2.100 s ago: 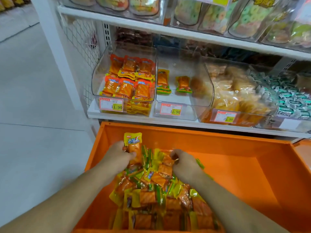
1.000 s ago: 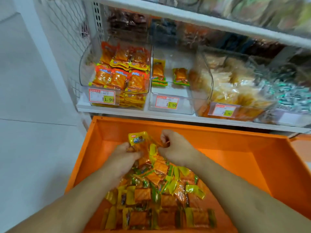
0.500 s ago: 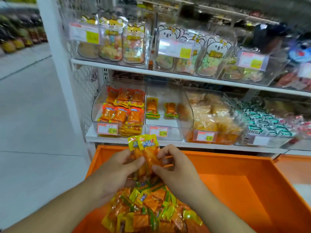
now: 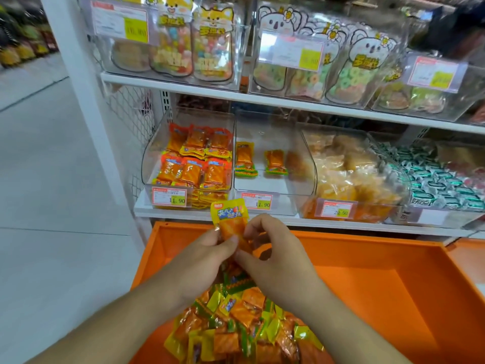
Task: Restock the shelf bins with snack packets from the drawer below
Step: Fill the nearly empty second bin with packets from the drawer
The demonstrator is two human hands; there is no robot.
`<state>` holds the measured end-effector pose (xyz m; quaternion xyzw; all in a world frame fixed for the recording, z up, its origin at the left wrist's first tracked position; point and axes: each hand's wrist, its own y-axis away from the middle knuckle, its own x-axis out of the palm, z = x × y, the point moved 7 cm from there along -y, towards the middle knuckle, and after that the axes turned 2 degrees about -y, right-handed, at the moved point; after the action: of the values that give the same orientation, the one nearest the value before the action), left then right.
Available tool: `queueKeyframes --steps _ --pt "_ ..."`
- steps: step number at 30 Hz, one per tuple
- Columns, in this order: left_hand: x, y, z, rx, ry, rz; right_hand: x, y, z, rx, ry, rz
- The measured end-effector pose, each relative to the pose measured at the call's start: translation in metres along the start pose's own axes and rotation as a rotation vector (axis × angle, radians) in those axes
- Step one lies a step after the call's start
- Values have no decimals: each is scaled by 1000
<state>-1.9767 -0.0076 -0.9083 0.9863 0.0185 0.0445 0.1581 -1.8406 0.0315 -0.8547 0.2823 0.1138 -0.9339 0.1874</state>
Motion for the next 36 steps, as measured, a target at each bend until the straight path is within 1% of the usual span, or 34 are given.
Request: queueKeyframes --steps 4,7,11,13,15,17,21,24,28,32,34,36 --pt "-4 -8 3 -1 86 -13 -2 -8 -11 187 -176 41" --pt "-6 -7 1 14 38 -21 2 -7 -16 286 -192 103" --pt "-3 -1 -3 41 -110 -19 11 0 -16 270 -173 149" --pt "-2 2 -3 19 -152 -23 11 3 -16 246 -136 153" --pt "1 6 -3 -9 -196 -16 8 5 -16 240 -125 133" --pt "1 10 -5 -24 -224 -26 4 7 -16 244 -167 95" --pt "-4 12 -13 25 -191 -79 -2 8 -15 275 -313 63" --pt "-7 15 -22 64 -208 -105 -6 7 -13 298 -384 39" --pt "-4 19 -38 133 -229 -122 -15 2 -14 318 -411 -23" --pt "4 14 -57 201 -256 -142 -27 -10 -13 325 -439 -36" --pt "5 3 -66 198 -236 -185 -37 -22 -10 324 -456 -52" --pt "9 -13 -79 173 -227 -193 -50 -37 -8 316 -419 -52"
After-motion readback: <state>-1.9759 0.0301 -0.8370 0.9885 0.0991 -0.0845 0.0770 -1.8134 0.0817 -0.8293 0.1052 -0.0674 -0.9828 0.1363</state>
